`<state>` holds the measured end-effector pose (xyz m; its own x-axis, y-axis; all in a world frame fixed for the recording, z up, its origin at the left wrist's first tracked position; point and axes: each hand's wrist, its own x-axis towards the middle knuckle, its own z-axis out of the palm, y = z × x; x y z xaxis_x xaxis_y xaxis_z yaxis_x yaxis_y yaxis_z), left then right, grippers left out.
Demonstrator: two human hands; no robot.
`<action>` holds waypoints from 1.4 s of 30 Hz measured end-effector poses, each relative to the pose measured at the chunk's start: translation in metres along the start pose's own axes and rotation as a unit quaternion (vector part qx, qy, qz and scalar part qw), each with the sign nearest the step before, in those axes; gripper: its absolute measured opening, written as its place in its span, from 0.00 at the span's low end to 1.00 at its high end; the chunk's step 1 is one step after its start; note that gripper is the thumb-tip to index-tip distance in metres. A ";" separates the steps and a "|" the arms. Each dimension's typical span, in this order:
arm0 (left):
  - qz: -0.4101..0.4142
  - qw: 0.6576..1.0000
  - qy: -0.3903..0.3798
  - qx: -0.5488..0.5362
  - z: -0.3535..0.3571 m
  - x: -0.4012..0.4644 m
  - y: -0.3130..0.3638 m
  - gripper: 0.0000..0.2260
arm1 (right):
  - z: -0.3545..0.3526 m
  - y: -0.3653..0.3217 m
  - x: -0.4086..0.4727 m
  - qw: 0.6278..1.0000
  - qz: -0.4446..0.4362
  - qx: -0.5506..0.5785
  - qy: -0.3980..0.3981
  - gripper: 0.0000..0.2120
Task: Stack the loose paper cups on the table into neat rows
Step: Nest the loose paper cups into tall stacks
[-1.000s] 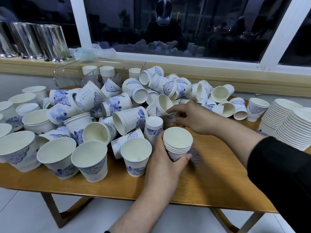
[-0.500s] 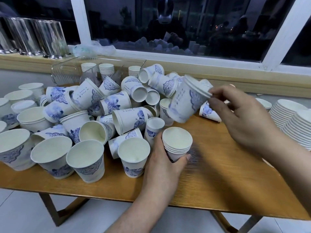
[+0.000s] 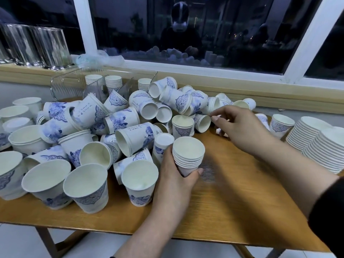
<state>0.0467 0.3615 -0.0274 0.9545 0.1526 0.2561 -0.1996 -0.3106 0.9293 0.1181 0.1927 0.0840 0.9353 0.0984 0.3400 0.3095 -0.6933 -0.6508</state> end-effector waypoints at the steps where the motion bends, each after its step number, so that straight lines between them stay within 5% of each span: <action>1: 0.001 1.000 0.001 0.000 0.000 0.001 0.000 0.34 | 0.006 0.002 0.010 1.000 0.008 0.006 -0.008 0.06; 12: 0.013 1.000 0.016 0.000 0.002 0.012 -0.007 0.32 | 0.057 -0.007 0.114 0.956 -0.086 -0.278 -0.043 0.38; 19: 0.006 1.000 0.010 -0.012 0.003 0.013 -0.009 0.32 | 0.069 0.004 0.126 0.962 -0.123 -0.243 -0.026 0.33; 24: 0.008 1.000 0.015 -0.014 0.003 0.013 -0.010 0.31 | 0.050 -0.006 0.107 0.992 -0.117 -0.026 0.028 0.32; 29: 0.012 1.000 0.009 -0.018 0.002 0.012 -0.010 0.31 | 0.009 -0.035 0.066 0.980 -0.099 0.134 0.112 0.23; 42: 0.054 0.998 -0.021 0.007 0.004 0.006 -0.002 0.32 | -0.024 -0.028 -0.048 0.984 -0.114 -0.108 -0.081 0.30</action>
<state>0.0534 0.3594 -0.0289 0.9361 0.0771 0.3432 -0.2996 -0.3362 0.8928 0.0607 0.1903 0.1016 0.8663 0.3690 0.3367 0.4870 -0.7740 -0.4046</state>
